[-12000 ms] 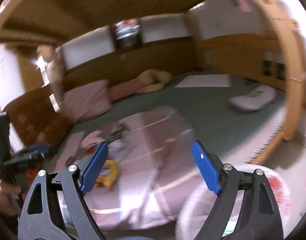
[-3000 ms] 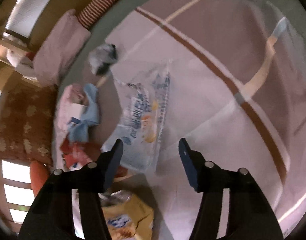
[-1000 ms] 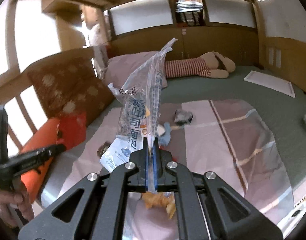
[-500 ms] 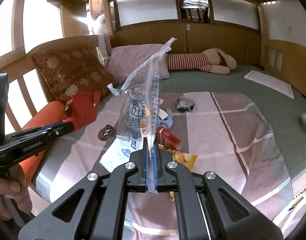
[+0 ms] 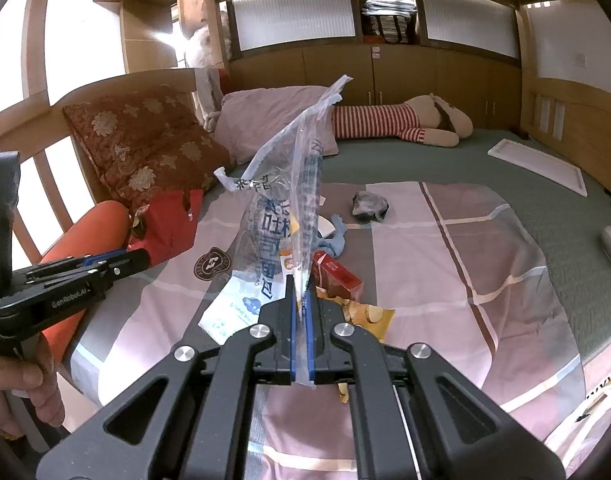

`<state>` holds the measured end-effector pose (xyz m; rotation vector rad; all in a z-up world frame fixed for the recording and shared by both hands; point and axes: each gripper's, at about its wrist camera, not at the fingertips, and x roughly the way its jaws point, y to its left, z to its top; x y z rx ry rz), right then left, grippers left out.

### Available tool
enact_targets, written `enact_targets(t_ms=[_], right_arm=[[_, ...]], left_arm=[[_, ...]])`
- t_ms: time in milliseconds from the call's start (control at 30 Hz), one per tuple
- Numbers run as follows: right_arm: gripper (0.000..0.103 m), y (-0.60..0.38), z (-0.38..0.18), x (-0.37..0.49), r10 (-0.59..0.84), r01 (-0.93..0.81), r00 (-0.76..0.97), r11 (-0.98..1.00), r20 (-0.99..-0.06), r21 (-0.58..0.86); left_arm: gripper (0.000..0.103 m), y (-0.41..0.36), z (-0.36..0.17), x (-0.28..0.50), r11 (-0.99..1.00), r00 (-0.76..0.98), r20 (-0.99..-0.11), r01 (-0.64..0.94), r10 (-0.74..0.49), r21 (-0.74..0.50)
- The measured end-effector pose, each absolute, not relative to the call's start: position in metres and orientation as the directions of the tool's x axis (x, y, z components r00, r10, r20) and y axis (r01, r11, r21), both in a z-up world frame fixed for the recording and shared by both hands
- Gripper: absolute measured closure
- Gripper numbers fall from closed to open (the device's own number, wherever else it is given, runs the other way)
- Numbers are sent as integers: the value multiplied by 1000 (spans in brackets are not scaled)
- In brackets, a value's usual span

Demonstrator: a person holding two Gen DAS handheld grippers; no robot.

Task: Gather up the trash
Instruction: 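Lift the red wrapper with the left tool while the right tool lifts the clear bag, then carry both items over the white plastic bag and open both tools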

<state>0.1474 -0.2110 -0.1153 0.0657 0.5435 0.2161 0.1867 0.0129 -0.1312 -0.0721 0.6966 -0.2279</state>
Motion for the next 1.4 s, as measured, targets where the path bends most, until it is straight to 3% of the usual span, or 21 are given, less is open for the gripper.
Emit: enact_targets(t_ms=[333,567,867,967,1067,1133,1167,1200,1233,1267,1400], right_arm=[[98,-213,-113,147,223,-183,835,975,-502,129],[98,-289,-87,79,116,-42,900,983,-420,181],[98,-444,-139,-66,-226,365,779,922,-584,130],[97,-474,-170,-78,-223,419,700,897,-678,138],[78,-496,-173,-90,-272,490,665,862,-695,132],[47,-505,-153,-105,-314,532,703,828,-638,178],[40,-508,-137,-117,-349,547,740,809,-575,213],[30,-510,-125,-125,-377,557,759,798,-532,229],[26,-510,-113,-131,-401,564,771,791,-494,238],[26,-506,-102,-134,-412,558,786,794,-462,242],[20,-482,-86,-127,-383,502,823,836,-419,222]], left_arm=[[81,9,-135,188,967,735,-629,203,-253,-152],[81,-18,-139,186,931,697,-620,313,-359,-188],[81,-153,-132,125,720,445,-644,649,-622,-247],[81,-218,-128,93,603,300,-645,733,-703,-315],[81,-289,-133,57,484,138,-663,792,-736,-372],[81,-319,-139,41,455,100,-682,812,-725,-364],[77,-337,-145,35,442,74,-695,818,-715,-368],[60,-350,-151,32,442,61,-707,818,-704,-369],[44,-356,-154,32,450,62,-720,816,-691,-362],[17,-364,-157,33,468,79,-732,814,-677,-345],[11,-338,-148,52,539,175,-708,775,-684,-329]])
